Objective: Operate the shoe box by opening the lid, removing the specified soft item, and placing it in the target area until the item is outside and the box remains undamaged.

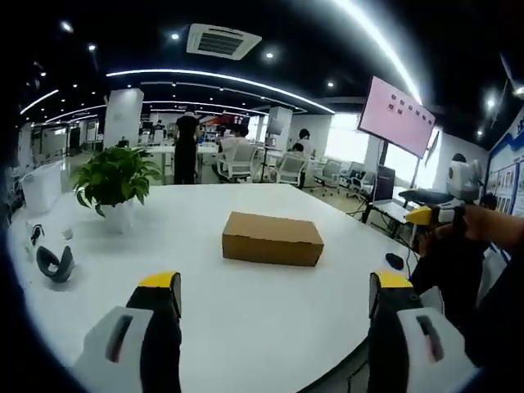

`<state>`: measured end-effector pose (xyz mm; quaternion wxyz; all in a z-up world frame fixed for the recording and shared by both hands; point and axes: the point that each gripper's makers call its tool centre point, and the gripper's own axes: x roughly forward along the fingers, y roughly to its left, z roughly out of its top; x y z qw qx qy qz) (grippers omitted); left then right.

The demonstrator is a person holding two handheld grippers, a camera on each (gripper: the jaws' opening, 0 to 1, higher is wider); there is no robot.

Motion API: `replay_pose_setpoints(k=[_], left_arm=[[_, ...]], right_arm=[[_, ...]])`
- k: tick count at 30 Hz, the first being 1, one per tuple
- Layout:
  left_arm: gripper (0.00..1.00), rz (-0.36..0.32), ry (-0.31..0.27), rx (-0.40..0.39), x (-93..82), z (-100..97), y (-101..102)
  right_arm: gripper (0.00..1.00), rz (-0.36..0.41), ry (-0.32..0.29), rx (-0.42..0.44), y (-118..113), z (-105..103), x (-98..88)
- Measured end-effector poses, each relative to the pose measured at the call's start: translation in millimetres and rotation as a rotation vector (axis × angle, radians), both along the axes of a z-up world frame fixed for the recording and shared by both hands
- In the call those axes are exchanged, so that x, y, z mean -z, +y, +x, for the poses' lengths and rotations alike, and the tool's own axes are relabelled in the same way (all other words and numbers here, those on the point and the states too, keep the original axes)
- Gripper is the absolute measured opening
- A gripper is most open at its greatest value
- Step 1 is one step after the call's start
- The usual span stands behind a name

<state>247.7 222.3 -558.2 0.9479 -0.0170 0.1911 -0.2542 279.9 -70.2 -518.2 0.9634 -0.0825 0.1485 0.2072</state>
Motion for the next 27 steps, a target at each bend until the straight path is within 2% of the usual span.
replay_pose_setpoints(k=[2,4,8,11,13,15,16,20,25,27], left_arm=[[0.97,-0.013,0.0,-0.02,-1.6,3.6,0.2],[0.96,-0.053,0.008,-0.035,-1.1,5.9,0.3],[0.94,-0.012,0.034,-0.025,11.2,6.9,-4.7],[0.93,-0.018,0.031,-0.033,14.8,9.6,-4.9],[0.93,-0.069,0.042,-0.029,15.7,11.9,-7.6],[0.92,-0.051,0.062,-0.034,19.8,13.7,-5.2],[0.91,-0.039,0.054,-0.033,19.6,13.7,-3.4],[0.87,-0.056,0.046,-0.024,18.0,14.2,-1.9],[0.87,-0.049,0.029,-0.023,18.0,17.0,-2.4],[0.86,-0.042,0.011,-0.014,19.4,20.4,1.5]], right_arm=[[0.85,0.039,0.01,-0.002,1.4,5.0,-2.8],[0.85,0.042,0.013,-0.018,2.9,6.6,-3.8],[0.82,-0.01,0.023,-0.024,-2.2,8.0,5.2],[0.81,0.029,0.048,-0.018,-1.5,5.5,9.1],[0.81,0.027,0.05,-0.02,-0.5,4.0,10.7],[0.81,0.019,0.055,-0.015,-1.1,2.2,11.8],[0.81,0.02,0.053,-0.012,-1.5,1.5,11.3],[0.81,0.05,0.036,-0.012,-1.2,-1.5,5.1],[0.81,0.007,0.03,-0.012,-4.5,-4.5,4.5],[0.77,-0.06,0.028,-0.006,-10.6,-6.5,7.0]])
